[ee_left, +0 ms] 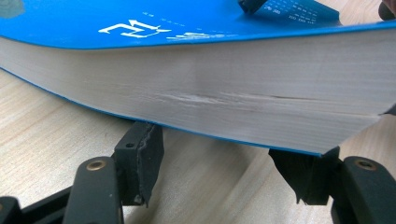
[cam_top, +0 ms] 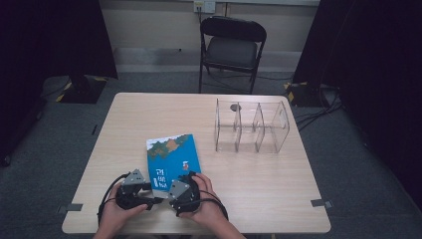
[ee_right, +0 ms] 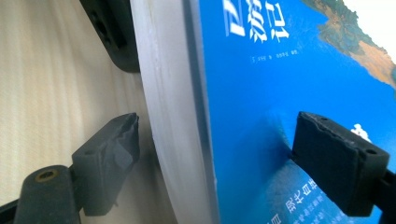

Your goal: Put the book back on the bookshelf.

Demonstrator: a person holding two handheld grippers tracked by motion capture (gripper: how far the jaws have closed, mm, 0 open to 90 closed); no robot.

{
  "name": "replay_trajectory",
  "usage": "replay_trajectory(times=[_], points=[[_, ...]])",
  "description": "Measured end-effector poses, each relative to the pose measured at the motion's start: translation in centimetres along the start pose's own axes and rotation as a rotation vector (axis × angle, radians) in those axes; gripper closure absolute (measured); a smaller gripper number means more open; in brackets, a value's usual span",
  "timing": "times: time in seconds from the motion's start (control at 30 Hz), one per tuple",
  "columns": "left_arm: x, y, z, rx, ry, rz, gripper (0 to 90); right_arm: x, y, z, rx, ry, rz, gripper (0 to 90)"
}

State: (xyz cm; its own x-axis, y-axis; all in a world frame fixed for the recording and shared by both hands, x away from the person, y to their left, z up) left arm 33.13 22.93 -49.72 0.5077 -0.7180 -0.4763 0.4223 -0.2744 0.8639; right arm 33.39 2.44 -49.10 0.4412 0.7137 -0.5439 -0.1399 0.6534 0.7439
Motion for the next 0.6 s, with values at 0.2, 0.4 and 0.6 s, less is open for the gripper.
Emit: replay_trajectory(times=[0.2, 0.4, 0.6], points=[[0.0, 0.0, 0.1, 0.009, 0.006, -0.005, 35.3, 0.1, -0.1, 0.1, -0.033, -0.039, -0.010, 24.1], [0.2, 0.0, 0.1, 0.004, 0.004, 0.004, 34.4, 0.0, 0.7, 0.1, -0.069, -0.026, -0.074, 33.3], [0.0, 0.3, 0.3, 0.029, 0.013, 0.019, 33.2, -0.6, 1.3, 0.4, -0.069, -0.022, -0.076, 50.7]])
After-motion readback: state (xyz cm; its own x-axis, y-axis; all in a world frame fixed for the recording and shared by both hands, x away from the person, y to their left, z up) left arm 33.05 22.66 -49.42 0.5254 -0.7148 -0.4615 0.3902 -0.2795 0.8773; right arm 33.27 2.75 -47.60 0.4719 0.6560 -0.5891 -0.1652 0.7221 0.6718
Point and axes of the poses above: each handheld gripper's, and its own axes: x roughly forward along the jaws, y roughly out of its top, z roughly to its right, the point moved 1 cm from there along x, roughly forward along the jaws, and after that the axes turned 13 degrees about z, right-handed, at the moved point
